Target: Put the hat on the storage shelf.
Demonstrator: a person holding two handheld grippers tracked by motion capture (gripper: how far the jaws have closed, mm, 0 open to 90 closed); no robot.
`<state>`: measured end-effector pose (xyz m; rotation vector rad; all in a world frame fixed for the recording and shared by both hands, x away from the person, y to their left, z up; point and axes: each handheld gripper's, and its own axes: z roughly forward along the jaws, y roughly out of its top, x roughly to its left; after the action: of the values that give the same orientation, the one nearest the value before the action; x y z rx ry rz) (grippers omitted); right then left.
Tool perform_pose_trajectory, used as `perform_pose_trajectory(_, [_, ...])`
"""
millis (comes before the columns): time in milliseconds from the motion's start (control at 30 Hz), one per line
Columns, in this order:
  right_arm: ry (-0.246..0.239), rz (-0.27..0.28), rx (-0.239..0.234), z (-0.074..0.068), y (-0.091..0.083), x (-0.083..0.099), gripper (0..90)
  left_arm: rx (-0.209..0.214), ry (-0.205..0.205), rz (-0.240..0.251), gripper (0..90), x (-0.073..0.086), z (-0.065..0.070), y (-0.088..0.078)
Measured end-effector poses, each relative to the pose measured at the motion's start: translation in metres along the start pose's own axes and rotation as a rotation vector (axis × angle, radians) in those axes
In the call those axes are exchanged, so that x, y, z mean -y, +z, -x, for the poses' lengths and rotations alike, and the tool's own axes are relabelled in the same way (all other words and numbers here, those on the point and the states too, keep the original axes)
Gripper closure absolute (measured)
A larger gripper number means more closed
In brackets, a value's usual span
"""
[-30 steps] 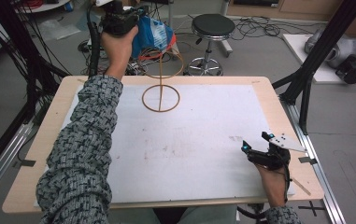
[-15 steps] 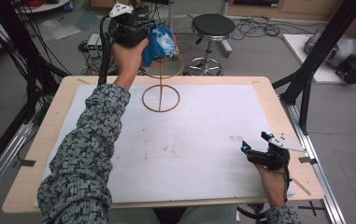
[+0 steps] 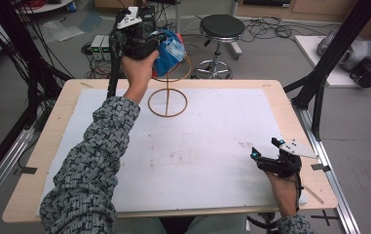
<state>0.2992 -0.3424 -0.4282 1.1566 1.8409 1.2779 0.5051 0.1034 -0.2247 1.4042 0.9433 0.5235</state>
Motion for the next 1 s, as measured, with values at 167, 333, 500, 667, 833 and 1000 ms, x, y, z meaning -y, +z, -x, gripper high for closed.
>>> perform_pose_trajectory(167, [0.002, -0.002, -0.001, 0.000, 0.000, 0.000, 11.3, -0.003, 0.029, -0.024, 89.3, 0.004, 0.003, 0.008])
perform_pose_trajectory(333, [0.002, 0.001, -0.002, 0.000, 0.000, 0.000, 11.3, -0.015, 0.051, -0.050, 89.3, 0.010, 0.002, 0.014])
perform_pose_trajectory(500, [0.001, -0.004, -0.002, 0.000, 0.000, 0.000, 11.3, -0.017, 0.070, -0.063, 89.2, 0.013, 0.004, 0.019])
perform_pose_trajectory(667, [-0.001, -0.002, -0.005, 0.000, 0.001, 0.000, 11.3, -0.006, 0.091, -0.078, 89.2, 0.018, 0.009, 0.024])
perform_pose_trajectory(833, [0.002, -0.006, -0.007, 0.000, 0.001, 0.000, 11.3, 0.002, 0.123, -0.094, 89.2, 0.023, 0.015, 0.029])
perform_pose_trajectory(1000, [0.001, -0.005, -0.009, -0.001, 0.001, 0.000, 11.3, 0.004, 0.145, -0.096, 89.2, 0.024, 0.018, 0.032])
